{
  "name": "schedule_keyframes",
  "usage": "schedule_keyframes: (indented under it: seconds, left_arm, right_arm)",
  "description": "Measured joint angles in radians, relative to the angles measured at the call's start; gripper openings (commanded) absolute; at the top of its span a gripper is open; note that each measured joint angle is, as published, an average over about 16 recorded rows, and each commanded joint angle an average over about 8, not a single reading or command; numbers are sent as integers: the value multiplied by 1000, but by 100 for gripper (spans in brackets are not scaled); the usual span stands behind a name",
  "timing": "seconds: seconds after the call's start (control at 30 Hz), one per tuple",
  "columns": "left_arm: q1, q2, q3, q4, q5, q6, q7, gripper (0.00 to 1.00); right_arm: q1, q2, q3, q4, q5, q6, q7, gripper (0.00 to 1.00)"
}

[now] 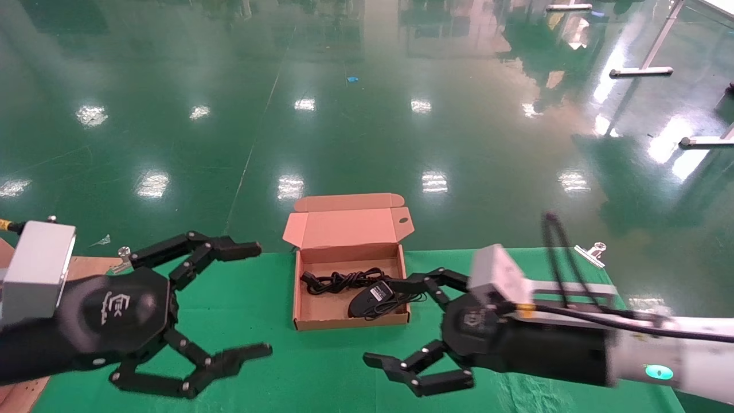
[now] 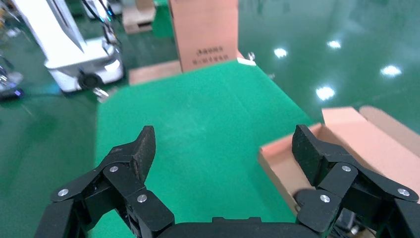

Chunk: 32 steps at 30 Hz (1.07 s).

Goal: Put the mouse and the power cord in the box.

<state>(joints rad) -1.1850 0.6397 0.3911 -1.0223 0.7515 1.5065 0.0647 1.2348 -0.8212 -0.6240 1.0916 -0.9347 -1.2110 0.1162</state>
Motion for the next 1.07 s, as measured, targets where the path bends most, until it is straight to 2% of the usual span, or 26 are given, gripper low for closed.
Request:
schedule_keyframes:
  seconds: [0.3, 0.6, 0.8, 1.07]
  left_arm:
    - [73, -19, -73, -172, -14, -7, -166, 100]
    - [112, -29, -113, -267, -21, -11, -252, 100]
    - [116, -30, -117, -278, -23, -11, -259, 100]
    - [116, -30, -117, -277, -23, -11, -259, 100]
  right_arm:
    - [-86, 113, 186, 104, 110, -154, 39, 100]
    - [-156, 204, 336, 188, 199, -277, 68, 100]
    - [-175, 228, 376, 210, 223, -311, 76, 100]
    - [-177, 230, 378, 212, 225, -313, 76, 100]
